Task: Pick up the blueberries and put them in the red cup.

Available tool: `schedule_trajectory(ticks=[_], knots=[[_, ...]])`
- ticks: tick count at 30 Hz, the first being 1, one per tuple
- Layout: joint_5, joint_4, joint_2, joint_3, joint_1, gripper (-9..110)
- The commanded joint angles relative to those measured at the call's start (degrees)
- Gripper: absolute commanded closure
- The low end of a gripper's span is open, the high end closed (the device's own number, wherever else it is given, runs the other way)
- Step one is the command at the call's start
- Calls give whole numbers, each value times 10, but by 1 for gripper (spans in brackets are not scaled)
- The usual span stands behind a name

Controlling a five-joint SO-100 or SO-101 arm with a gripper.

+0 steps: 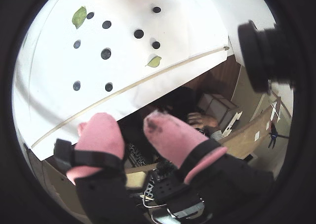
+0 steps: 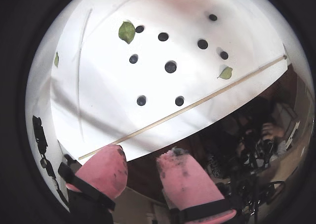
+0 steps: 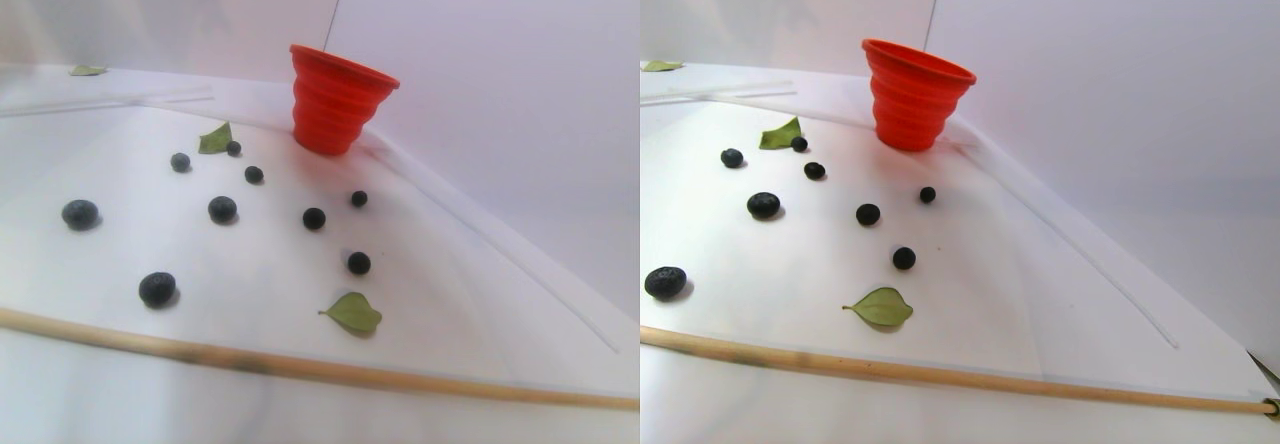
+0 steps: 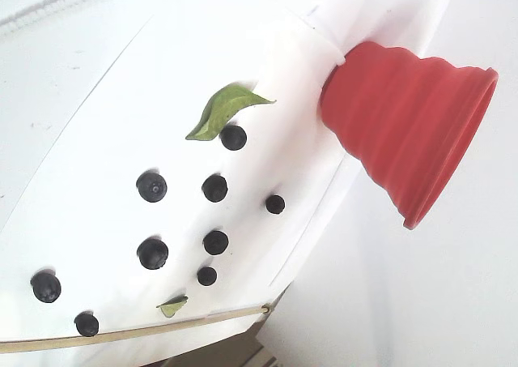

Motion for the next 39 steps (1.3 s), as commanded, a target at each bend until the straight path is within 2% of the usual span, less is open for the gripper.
schedule_trajectory(ticks=[1, 26, 39], knots=[[-29, -31, -8, 11, -13, 89], [-128, -230, -160, 149, -89, 89], [-184, -351, -259, 212, -62, 89]])
